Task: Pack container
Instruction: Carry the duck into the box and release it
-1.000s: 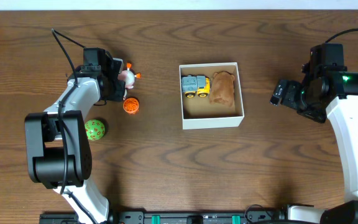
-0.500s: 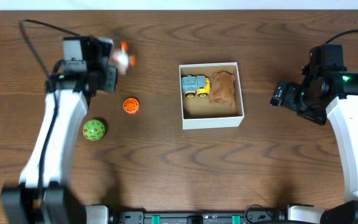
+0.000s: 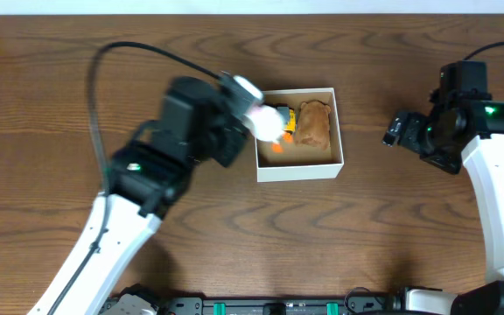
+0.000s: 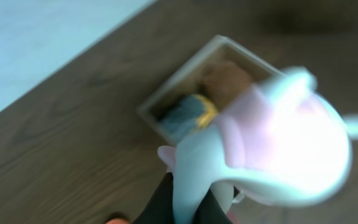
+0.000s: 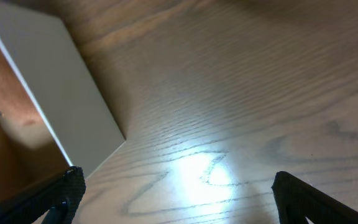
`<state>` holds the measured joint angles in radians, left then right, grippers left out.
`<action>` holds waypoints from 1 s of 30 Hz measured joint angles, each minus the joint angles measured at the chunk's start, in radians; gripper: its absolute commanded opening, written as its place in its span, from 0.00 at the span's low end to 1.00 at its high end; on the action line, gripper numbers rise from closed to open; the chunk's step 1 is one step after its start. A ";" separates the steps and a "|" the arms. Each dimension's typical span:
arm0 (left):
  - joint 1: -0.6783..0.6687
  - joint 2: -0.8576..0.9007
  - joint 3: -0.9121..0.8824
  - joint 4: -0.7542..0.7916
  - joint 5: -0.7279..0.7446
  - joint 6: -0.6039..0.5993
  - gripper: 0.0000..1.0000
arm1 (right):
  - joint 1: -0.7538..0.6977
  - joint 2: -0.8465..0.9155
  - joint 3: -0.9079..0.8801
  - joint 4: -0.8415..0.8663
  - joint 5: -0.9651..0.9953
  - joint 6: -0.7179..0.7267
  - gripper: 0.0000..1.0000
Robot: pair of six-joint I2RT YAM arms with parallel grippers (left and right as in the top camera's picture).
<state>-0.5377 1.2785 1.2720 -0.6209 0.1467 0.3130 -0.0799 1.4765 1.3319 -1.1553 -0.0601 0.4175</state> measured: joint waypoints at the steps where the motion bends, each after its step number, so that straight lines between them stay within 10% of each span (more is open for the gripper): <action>1: -0.032 0.023 0.000 0.001 0.001 0.011 0.06 | -0.015 0.000 0.000 0.000 -0.003 0.004 0.99; 24: -0.224 0.508 0.000 0.265 -0.128 0.086 0.08 | -0.079 0.000 -0.001 -0.033 -0.019 0.019 0.99; 30: -0.224 0.520 0.000 0.266 -0.132 0.096 0.50 | -0.079 0.000 -0.001 -0.033 -0.019 0.019 0.99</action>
<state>-0.7620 1.7981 1.2716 -0.3550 0.0151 0.4091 -0.1589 1.4765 1.3308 -1.1885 -0.0795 0.4366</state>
